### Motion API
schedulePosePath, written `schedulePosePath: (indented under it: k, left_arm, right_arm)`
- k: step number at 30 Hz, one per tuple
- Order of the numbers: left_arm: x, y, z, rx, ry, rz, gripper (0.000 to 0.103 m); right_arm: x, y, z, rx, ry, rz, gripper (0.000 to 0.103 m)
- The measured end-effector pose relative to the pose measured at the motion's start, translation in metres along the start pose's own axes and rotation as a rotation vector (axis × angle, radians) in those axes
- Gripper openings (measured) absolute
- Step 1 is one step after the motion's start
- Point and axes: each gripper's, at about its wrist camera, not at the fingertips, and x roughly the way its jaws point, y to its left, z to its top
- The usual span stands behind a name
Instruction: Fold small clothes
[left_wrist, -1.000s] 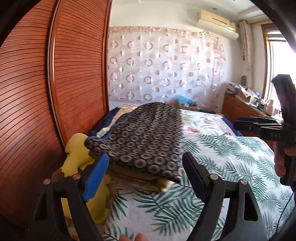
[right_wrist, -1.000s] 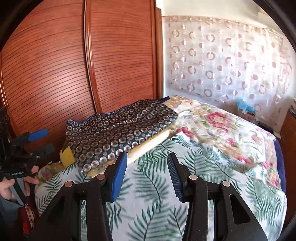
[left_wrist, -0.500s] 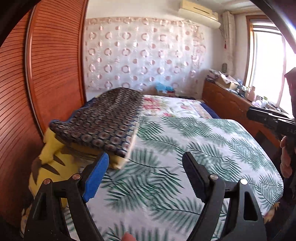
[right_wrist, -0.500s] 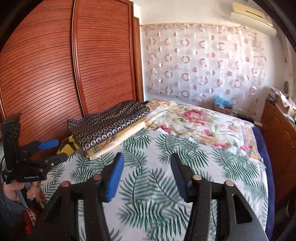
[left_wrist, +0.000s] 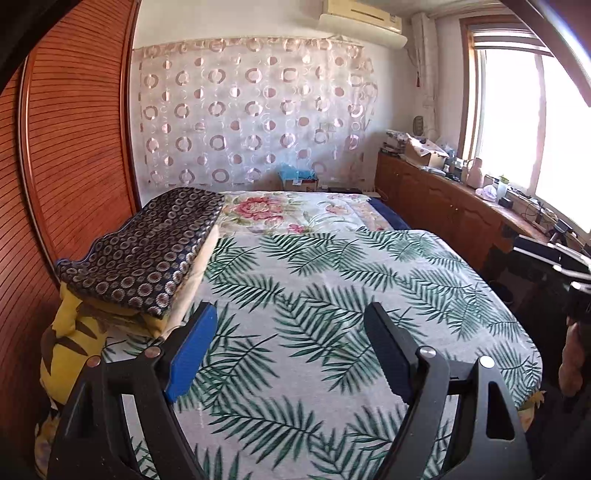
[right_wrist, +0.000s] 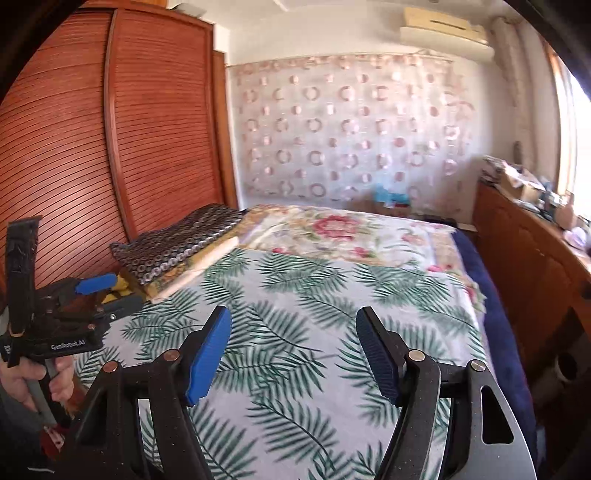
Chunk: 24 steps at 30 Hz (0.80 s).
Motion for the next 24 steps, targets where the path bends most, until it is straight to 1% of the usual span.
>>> schedulePosePath:
  k: [6,12,17,22,24]
  left_arm:
    - [-0.016,-0.018,0.018,0.014,-0.030,-0.010,0.082]
    - [-0.041,-0.028,0.040,0.011,-0.097,-0.008,0.082]
    - [-0.055,-0.031,0.046,0.012,-0.139,0.006,0.082]
    - [-0.057,-0.031,0.044,0.014,-0.144,0.013,0.082]
    - [-0.057,-0.030,0.043,0.014,-0.144,0.017,0.082]
  right_arm:
    - [-0.017,0.017,-0.001,0.028,-0.028,-0.053,0.072]
    - [-0.038,0.032,-0.004,0.059,-0.088,-0.097,0.072]
    - [-0.052,0.044,-0.006,0.067,-0.133,-0.131,0.072]
    - [-0.053,0.057,-0.016,0.072,-0.141,-0.134,0.072]
    - [-0.051,0.056,-0.019,0.075,-0.141,-0.132,0.072]
